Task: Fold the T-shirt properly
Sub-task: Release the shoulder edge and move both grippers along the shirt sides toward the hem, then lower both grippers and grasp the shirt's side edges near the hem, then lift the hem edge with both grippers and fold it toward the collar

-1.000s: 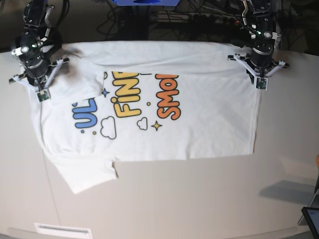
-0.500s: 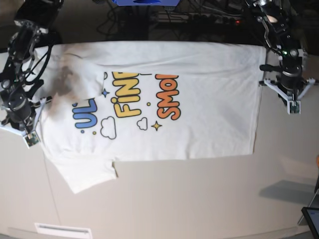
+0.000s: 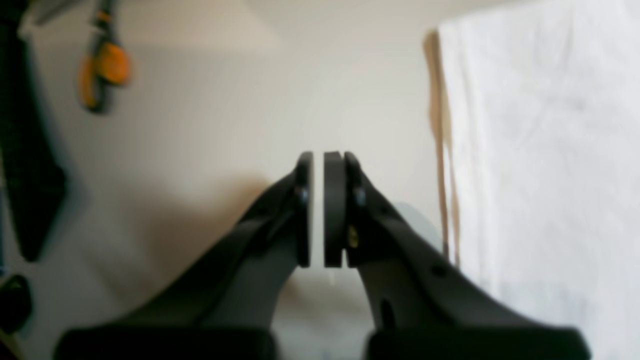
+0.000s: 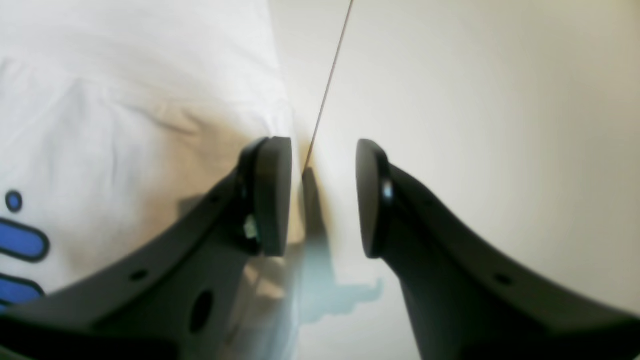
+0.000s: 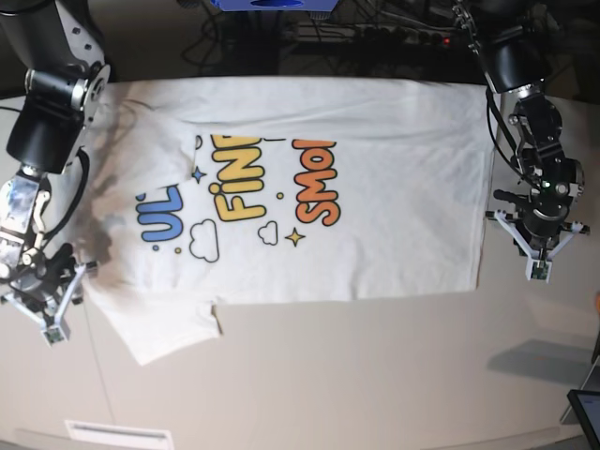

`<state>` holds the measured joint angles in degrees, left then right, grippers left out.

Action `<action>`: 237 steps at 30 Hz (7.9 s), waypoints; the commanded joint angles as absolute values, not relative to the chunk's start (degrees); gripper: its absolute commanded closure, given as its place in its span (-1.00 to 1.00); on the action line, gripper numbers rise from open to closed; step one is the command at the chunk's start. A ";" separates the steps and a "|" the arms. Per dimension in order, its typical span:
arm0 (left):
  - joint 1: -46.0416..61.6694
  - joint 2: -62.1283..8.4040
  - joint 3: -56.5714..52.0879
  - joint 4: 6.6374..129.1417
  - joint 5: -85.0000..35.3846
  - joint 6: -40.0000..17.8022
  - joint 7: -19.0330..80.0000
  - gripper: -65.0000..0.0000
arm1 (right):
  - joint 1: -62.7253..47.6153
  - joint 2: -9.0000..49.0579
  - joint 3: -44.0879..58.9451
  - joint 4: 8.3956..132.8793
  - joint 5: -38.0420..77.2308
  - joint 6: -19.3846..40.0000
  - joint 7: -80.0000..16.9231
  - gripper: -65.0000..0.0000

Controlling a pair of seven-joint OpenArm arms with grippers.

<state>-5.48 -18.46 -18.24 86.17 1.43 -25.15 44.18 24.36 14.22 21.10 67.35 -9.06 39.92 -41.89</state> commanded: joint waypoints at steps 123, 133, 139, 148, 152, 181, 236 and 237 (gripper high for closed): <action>-26.24 -22.73 -19.12 55.69 -20.62 -26.77 41.27 -1.00 | 39.78 17.45 21.32 30.46 -8.48 40.00 -24.48 0.91; -35.74 -21.85 -18.07 39.16 -20.09 -26.68 37.14 -0.79 | 39.78 17.45 21.32 30.46 -8.48 40.00 -24.66 0.91; -37.76 -20.70 -9.71 33.45 -20.26 -26.59 34.07 -0.79 | 39.78 17.45 21.23 30.46 -8.48 40.00 -24.66 0.91; -37.23 -19.47 -9.19 32.84 -20.44 -26.59 33.98 -0.78 | 39.78 17.45 21.23 30.46 -8.48 40.00 -24.66 0.91; -36.35 -19.47 -9.19 33.01 -20.18 -26.59 33.98 -0.71 | 39.78 17.45 21.23 30.46 -8.48 40.00 -24.66 0.91; -34.51 -20.00 -9.71 42.07 -20.18 -26.59 39.69 1.00 | 40.04 17.45 21.32 30.81 -8.48 40.00 -22.99 0.91; -16.48 -19.91 -9.80 77.85 -20.35 -26.59 52.09 1.00 | 28.26 13.58 25.63 56.75 -8.22 40.00 -26.07 0.92; -15.96 -20.00 -9.80 78.90 -20.44 -26.59 52.09 1.00 | 28.09 13.58 25.63 56.84 -8.22 40.00 -26.68 0.92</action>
